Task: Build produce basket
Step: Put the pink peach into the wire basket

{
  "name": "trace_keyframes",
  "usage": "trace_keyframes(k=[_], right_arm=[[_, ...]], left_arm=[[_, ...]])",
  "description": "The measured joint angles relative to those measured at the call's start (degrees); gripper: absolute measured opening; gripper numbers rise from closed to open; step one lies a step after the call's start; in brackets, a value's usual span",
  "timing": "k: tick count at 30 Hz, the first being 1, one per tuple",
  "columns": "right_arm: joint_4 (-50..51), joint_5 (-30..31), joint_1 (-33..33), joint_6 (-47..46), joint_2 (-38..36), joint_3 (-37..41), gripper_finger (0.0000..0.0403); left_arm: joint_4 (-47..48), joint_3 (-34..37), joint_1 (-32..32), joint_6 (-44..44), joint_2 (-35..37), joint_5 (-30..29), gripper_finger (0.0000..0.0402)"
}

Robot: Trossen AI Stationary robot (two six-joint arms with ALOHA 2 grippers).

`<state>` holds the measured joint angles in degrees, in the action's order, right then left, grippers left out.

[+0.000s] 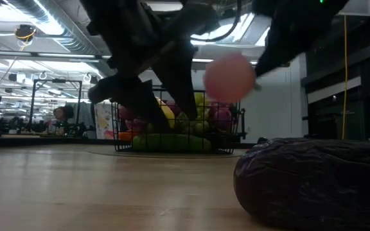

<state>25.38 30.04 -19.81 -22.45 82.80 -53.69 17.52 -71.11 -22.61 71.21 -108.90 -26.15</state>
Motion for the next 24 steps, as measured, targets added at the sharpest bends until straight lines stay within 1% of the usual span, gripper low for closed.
trace_keyframes(k=[7,9,12,15,20,24], right_arm=[[-2.43,7.72,1.00,4.99,-8.11,0.00,0.0000],[-4.37,8.71,2.23,7.03,-9.54,0.00,0.0000],[-8.85,8.60,4.50,11.57,-10.61,0.00,0.0000],[-14.34,6.61,7.07,16.78,-10.61,-0.02,0.0000],[-22.87,-0.87,11.83,21.96,-10.60,-0.04,0.0000],[-26.19,-1.76,15.68,24.43,-10.60,-0.04,0.0000]], left_arm=[[-0.39,0.00,-1.63,0.73,0.06,-0.07,0.0199],[-0.44,0.00,-2.03,0.75,0.05,-0.35,0.0199],[-0.80,0.00,-2.43,0.74,0.05,-0.79,0.0199],[-0.85,0.00,-2.73,0.68,0.04,-1.28,0.0199],[-0.57,0.00,-2.95,0.04,0.04,-1.69,0.0199],[-0.51,0.00,-2.93,-1.28,0.04,-1.99,0.0199]])
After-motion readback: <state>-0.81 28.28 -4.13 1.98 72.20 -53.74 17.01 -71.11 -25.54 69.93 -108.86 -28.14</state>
